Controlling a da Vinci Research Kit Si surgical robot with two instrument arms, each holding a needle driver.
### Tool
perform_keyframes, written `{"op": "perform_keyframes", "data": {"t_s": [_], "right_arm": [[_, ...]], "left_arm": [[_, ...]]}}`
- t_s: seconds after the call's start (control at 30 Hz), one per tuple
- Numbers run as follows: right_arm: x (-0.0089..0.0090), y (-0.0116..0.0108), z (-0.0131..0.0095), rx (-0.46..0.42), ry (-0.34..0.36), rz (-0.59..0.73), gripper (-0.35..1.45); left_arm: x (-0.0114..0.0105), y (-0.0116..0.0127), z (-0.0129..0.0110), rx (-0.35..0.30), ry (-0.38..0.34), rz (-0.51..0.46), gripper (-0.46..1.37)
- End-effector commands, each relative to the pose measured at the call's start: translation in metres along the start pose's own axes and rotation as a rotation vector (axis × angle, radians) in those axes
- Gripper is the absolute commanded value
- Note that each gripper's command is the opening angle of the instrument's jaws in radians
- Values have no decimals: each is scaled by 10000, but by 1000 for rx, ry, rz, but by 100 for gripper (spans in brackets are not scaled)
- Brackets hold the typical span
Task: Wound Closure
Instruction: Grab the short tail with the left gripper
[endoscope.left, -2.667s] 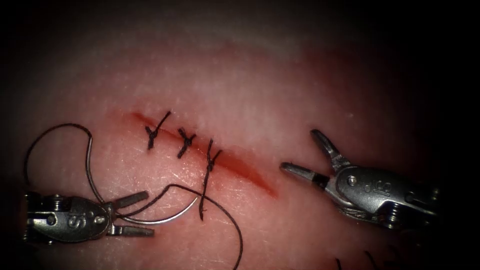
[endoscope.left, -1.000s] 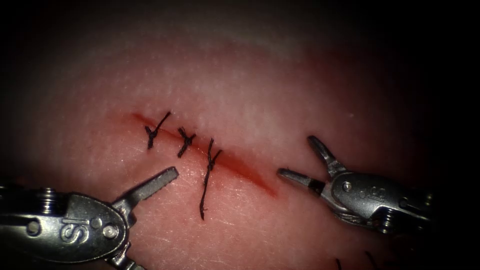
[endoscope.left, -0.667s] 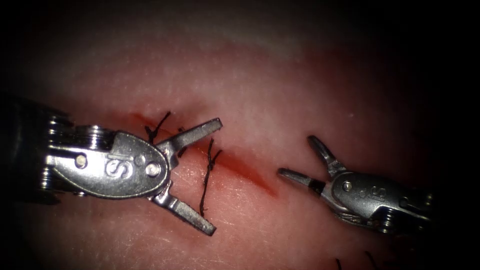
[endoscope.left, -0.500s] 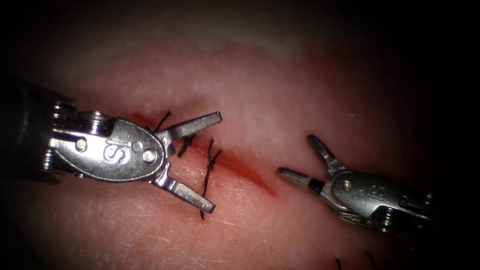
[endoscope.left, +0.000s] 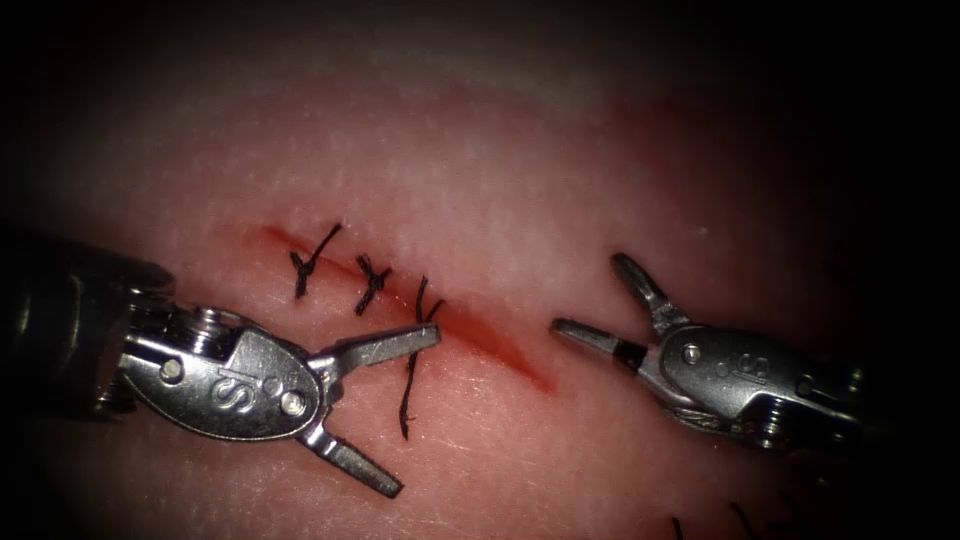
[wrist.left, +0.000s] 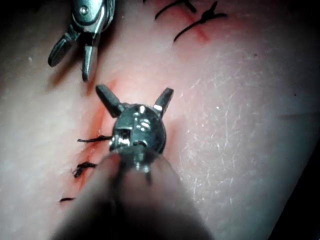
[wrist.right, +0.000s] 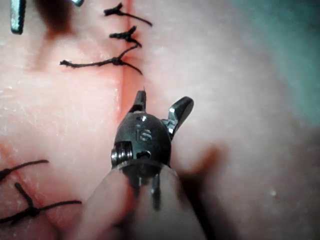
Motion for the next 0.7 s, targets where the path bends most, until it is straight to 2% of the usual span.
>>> {"op": "perform_keyframes", "data": {"t_s": [0.03,0.37,0.7], "right_arm": [[-1,1,0,9,0,-1,117],[-3,6,-3,14,1,-3,116],[-4,5,-3,15,3,-3,115]], "left_arm": [[-1,2,1,9,-3,12,80],[-19,12,14,66,-102,127,71],[-36,15,28,77,-115,181,68]]}}
